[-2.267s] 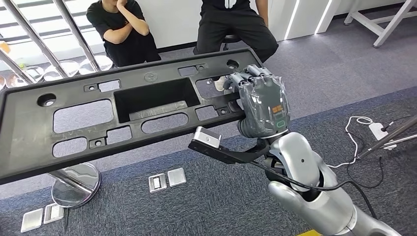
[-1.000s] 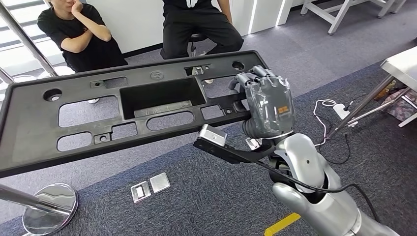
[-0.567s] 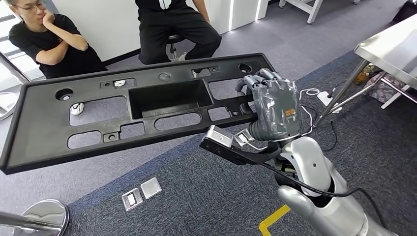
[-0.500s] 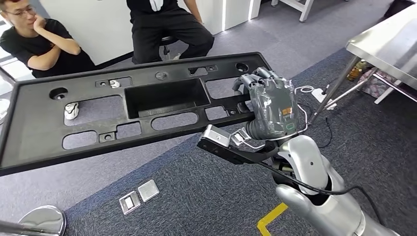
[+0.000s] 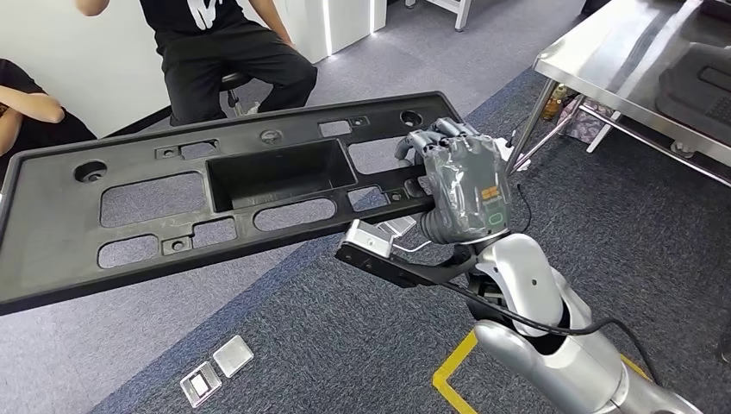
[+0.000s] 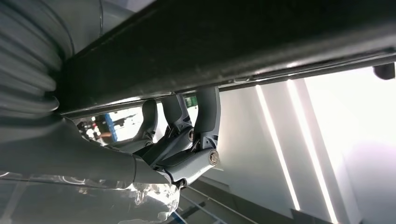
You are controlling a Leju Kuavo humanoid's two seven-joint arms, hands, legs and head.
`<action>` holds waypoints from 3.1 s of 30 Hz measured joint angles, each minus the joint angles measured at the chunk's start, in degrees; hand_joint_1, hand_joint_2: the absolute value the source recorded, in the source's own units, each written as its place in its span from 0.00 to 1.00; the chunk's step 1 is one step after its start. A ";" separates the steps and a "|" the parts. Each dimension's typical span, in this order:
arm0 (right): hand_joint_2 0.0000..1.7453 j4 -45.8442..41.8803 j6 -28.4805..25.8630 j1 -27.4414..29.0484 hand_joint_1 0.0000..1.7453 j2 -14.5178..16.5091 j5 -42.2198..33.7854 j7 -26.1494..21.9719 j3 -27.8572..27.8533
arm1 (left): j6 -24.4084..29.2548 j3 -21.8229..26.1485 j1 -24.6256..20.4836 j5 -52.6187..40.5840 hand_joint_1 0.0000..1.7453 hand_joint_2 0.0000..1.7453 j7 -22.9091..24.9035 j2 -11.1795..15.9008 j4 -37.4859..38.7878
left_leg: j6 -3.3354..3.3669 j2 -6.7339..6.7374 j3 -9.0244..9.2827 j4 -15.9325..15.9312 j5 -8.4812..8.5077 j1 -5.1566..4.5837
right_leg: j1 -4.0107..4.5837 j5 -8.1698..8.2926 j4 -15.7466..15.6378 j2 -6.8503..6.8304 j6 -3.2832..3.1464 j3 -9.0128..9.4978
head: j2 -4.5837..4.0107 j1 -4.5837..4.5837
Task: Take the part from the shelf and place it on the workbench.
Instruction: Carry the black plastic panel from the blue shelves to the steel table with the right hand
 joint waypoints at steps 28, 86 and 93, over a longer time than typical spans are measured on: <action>1.00 -0.01 0.03 -0.09 1.00 -0.19 -0.35 0.04 -0.04 | -0.01 -0.03 -0.22 -0.03 0.00 1.00 0.00 0.11 0.00 | -1.10 -0.83 -0.17 1.20 -0.97 0.38 | -0.60 1.11 -0.89 1.29 0.29 0.15 | 0.00 -0.82; 1.00 -0.01 0.90 -0.60 1.00 -0.01 1.45 0.64 -0.03 | 0.00 -0.09 -0.28 -0.25 0.00 1.00 0.03 0.20 -0.01 | 0.27 2.27 -2.48 4.78 -0.31 -0.95 | 1.01 -0.06 -0.64 -1.23 -2.24 1.71 | 0.00 -1.60; 1.00 -0.01 2.43 -0.99 1.00 -0.03 2.70 1.08 -0.03 | -0.01 -0.10 -0.53 -0.28 0.00 1.00 0.04 0.26 -0.02 | 1.12 2.29 0.00 -0.98 0.77 -0.43 | 0.74 -2.90 3.18 -2.64 -0.16 0.01 | -0.01 -1.42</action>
